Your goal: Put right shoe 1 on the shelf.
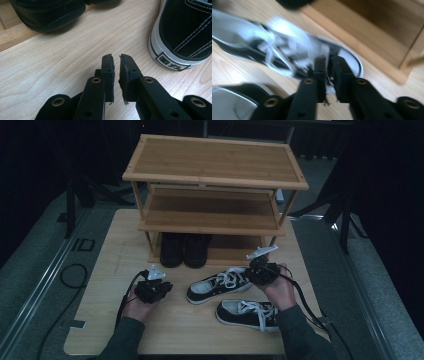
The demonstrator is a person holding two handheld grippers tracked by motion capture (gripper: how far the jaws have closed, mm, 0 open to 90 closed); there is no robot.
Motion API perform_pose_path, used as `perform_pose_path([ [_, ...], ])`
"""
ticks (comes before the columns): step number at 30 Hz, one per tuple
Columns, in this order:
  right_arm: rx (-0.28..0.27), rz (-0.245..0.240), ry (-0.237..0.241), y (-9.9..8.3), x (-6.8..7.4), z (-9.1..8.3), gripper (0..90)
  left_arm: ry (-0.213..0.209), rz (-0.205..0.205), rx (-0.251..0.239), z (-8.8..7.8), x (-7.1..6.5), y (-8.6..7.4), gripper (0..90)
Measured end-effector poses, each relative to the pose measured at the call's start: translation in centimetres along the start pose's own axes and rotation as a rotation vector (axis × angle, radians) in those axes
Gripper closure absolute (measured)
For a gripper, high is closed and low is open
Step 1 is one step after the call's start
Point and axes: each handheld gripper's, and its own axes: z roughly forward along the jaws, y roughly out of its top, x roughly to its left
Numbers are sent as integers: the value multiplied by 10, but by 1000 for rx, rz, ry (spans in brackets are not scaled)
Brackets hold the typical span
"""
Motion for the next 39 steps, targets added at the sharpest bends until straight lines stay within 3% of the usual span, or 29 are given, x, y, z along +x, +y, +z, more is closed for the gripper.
perform_pose_path([
  [8, 110, 11, -9, -28, -11, 22, 900, 1, 1, -2, 0, 0, 0, 816],
  [19, 238, 22, 6, -37, -16, 47, 900, 0, 0, -2, 0, 0, 0, 817],
  [26, 251, 26, -25, -32, -18, 53, 900, 0, 2, 0, 0, 0, 0, 816],
  [30, 245, 33, -66, -26, -22, 58, 900, 0, 3, 1, 0, -1, 0, 817],
  [39, 227, 61, -78, -15, -24, 65, 900, -3, 1, 5, 1, 0, 0, 817],
])
